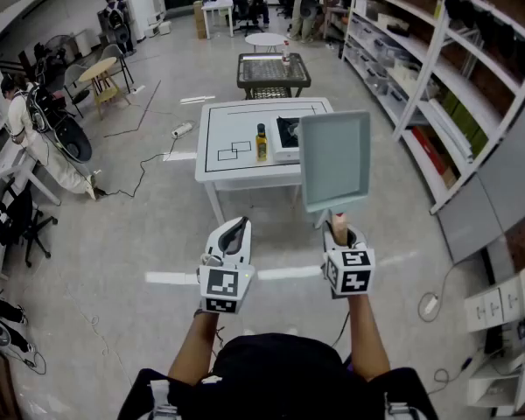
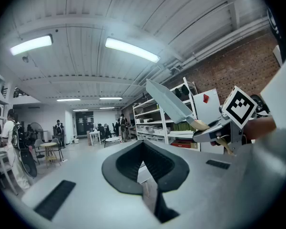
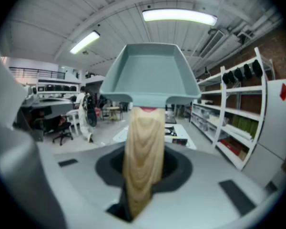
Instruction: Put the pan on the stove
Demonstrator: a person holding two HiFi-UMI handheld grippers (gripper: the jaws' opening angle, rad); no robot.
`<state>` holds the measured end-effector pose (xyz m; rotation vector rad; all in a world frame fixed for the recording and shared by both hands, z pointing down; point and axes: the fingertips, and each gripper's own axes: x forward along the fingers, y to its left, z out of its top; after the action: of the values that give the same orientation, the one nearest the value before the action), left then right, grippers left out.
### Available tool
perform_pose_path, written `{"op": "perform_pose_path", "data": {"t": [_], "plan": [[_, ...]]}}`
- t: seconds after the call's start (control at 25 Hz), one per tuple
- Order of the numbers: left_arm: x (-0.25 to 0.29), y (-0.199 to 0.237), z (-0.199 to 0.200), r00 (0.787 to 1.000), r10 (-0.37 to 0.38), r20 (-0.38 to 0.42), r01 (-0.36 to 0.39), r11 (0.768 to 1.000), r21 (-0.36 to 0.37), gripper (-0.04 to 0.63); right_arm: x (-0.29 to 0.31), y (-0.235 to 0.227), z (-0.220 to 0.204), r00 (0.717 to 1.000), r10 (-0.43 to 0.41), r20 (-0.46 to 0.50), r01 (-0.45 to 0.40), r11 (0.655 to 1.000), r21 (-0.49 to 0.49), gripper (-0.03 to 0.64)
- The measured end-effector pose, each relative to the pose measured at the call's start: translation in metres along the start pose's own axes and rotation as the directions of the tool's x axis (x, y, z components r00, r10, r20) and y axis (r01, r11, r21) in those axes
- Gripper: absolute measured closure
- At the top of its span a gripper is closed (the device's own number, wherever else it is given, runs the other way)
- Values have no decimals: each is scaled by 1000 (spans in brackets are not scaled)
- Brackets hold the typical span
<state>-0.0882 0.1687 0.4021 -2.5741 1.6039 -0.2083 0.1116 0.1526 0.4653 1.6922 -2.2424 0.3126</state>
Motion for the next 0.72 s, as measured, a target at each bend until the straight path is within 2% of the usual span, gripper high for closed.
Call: {"op": "perform_pose_path", "data": {"t": [0.4, 0.72], "plan": [[8, -2, -5, 1000, 7, -17, -7, 1000, 7, 571, 5, -5, 2, 1000, 11, 2, -11, 1000, 6, 525], [23, -22, -7, 999, 14, -34, -14, 1000, 14, 571, 7, -31, -5, 1000, 24, -8, -23, 1000, 17, 525]]}}
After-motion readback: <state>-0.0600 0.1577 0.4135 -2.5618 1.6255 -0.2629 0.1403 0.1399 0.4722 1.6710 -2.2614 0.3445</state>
